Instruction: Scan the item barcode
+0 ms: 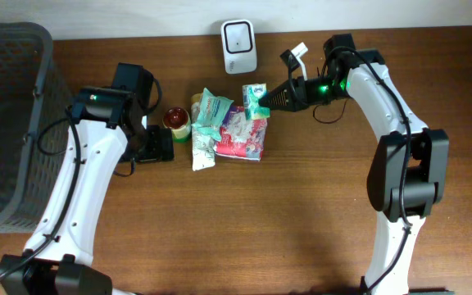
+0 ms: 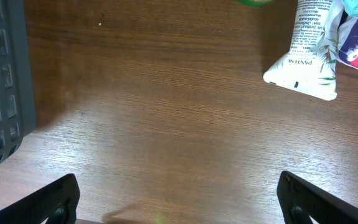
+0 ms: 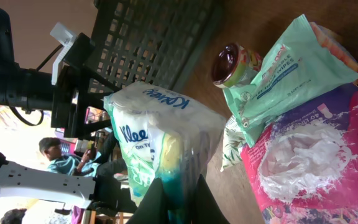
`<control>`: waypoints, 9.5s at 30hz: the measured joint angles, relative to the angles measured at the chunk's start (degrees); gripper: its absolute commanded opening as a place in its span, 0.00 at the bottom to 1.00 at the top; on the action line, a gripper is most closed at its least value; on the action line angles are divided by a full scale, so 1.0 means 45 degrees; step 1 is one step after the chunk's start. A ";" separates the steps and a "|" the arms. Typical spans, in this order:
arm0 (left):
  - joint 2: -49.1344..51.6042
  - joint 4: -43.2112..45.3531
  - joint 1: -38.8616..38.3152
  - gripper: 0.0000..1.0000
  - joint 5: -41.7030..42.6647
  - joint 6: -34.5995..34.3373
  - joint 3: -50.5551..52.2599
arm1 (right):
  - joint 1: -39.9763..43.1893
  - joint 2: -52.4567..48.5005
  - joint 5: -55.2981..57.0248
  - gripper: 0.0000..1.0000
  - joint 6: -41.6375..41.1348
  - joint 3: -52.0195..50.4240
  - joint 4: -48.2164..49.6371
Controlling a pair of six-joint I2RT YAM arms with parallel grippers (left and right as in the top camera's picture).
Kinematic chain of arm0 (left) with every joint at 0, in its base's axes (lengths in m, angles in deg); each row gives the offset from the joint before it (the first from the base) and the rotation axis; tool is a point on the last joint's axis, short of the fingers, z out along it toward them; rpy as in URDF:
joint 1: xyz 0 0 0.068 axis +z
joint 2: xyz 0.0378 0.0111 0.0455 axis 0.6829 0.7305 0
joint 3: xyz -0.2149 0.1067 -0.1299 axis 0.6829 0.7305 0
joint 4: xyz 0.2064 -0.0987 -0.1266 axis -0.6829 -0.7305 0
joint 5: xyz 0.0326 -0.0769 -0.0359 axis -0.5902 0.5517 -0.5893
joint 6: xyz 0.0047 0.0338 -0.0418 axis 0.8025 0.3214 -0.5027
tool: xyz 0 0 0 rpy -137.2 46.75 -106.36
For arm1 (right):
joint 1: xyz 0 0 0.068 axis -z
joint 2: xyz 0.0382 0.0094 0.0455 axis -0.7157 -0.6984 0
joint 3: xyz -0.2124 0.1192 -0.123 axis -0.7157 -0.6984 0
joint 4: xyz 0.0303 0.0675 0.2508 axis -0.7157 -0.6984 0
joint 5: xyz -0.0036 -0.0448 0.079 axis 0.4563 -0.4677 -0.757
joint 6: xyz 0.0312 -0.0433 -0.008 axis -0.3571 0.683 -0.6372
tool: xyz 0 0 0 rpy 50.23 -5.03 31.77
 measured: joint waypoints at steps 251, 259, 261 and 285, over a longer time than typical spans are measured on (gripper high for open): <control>0.0000 0.0000 0.0000 0.99 0.0000 0.0000 0.0000 | -0.1098 -0.0121 0.7261 0.99 -0.6620 -0.1195 0.0194; 0.0000 0.0000 0.0000 0.99 0.0000 0.0000 0.0000 | -0.1904 -0.0121 0.9165 0.99 -0.7495 -0.1195 0.0321; 0.0000 0.0000 0.0000 0.99 0.0000 0.0000 0.0000 | -0.2001 -0.0121 0.9369 0.99 -0.7674 -0.1195 0.0369; 0.0000 0.0000 0.0000 0.99 0.0000 0.0000 0.0000 | -0.2404 -0.0117 0.8976 0.04 -0.8136 -0.2725 0.2900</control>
